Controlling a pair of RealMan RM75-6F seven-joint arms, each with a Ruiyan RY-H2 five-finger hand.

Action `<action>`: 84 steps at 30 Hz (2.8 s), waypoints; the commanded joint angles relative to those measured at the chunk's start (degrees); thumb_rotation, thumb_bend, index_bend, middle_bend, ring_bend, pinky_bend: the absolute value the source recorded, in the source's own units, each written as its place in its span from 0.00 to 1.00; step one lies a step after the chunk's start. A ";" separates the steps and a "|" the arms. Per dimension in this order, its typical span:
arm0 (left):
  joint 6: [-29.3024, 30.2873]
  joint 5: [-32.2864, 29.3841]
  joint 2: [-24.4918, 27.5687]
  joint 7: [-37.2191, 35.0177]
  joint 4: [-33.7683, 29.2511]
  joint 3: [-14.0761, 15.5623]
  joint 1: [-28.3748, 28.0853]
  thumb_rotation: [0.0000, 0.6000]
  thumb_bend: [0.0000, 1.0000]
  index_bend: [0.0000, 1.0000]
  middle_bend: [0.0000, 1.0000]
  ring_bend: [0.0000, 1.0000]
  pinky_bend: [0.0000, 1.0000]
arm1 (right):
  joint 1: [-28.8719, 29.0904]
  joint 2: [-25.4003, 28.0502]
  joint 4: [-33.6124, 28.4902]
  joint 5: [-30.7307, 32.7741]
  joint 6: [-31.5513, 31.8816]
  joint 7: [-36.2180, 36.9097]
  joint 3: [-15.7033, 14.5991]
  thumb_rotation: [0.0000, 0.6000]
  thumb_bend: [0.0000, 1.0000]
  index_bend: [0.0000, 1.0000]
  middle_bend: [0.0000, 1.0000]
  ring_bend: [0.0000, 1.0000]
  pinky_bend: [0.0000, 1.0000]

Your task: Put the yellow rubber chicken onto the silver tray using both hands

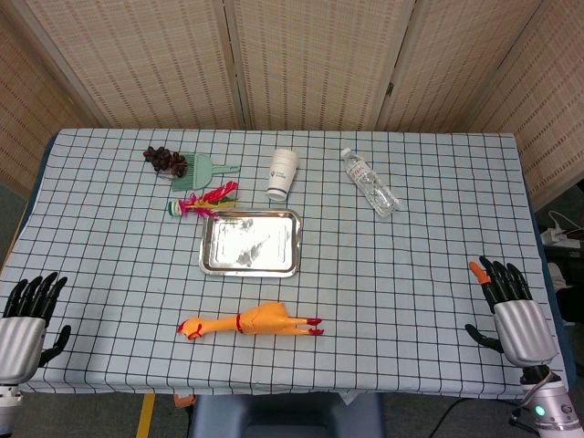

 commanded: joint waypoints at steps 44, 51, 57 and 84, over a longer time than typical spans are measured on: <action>-31.71 -7.27 -20.24 19.32 -3.18 -1.27 -19.91 1.00 0.39 0.17 0.00 0.00 0.11 | -1.28 3.77 -2.31 0.26 0.61 1.90 -0.53 1.00 0.12 0.00 0.00 0.00 0.00; -32.43 -10.02 -21.94 20.71 -1.39 -1.44 -21.15 1.00 0.37 0.18 0.00 0.00 0.12 | -1.03 3.41 -2.20 0.67 -0.22 1.34 -0.52 1.00 0.12 0.00 0.00 0.00 0.00; -31.28 -9.72 -24.26 19.52 1.57 -1.59 -21.98 1.00 0.37 0.34 0.05 0.02 0.14 | -0.87 3.14 -2.07 1.13 -0.81 0.86 -0.44 1.00 0.12 0.00 0.00 0.00 0.00; -16.99 2.77 -29.58 -9.63 9.24 0.85 -21.29 1.00 0.74 0.86 0.66 0.45 0.50 | -0.37 2.93 -4.08 -1.10 -1.64 0.93 -1.62 1.00 0.12 0.00 0.00 0.00 0.00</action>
